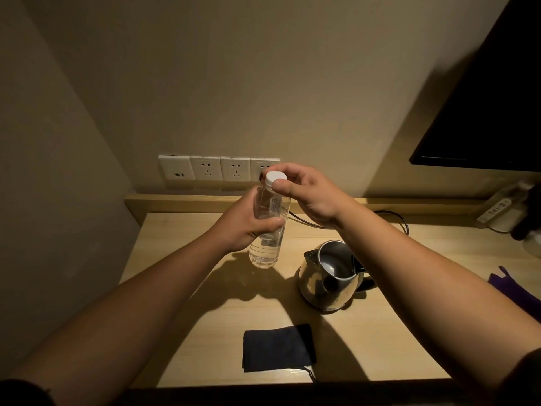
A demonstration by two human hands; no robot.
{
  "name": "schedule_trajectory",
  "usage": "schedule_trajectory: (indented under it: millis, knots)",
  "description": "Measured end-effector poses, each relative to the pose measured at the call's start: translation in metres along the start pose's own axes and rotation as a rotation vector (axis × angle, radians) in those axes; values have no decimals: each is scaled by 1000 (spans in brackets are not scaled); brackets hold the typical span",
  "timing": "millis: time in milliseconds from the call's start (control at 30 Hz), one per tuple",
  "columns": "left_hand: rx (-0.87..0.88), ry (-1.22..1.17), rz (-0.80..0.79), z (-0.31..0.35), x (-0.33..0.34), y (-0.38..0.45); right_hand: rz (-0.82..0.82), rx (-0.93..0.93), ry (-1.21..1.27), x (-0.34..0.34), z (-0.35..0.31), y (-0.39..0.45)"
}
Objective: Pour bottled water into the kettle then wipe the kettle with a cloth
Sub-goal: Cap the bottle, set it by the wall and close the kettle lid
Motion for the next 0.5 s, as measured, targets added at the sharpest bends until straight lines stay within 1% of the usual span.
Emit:
schedule_trajectory:
  millis: [200,500]
  knots:
    - [-13,40,-3,-5,1,1,55,28,-56,-6,5,-1]
    - [-21,46,-74,-13,3,-1,76,84,-119,-10,11,-3]
Point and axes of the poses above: each hand's wrist, its own y-axis towards the middle knuckle, its own x-axis out of the palm, z = x × y, the point moved 10 cm from there along y, towards the middle knuckle
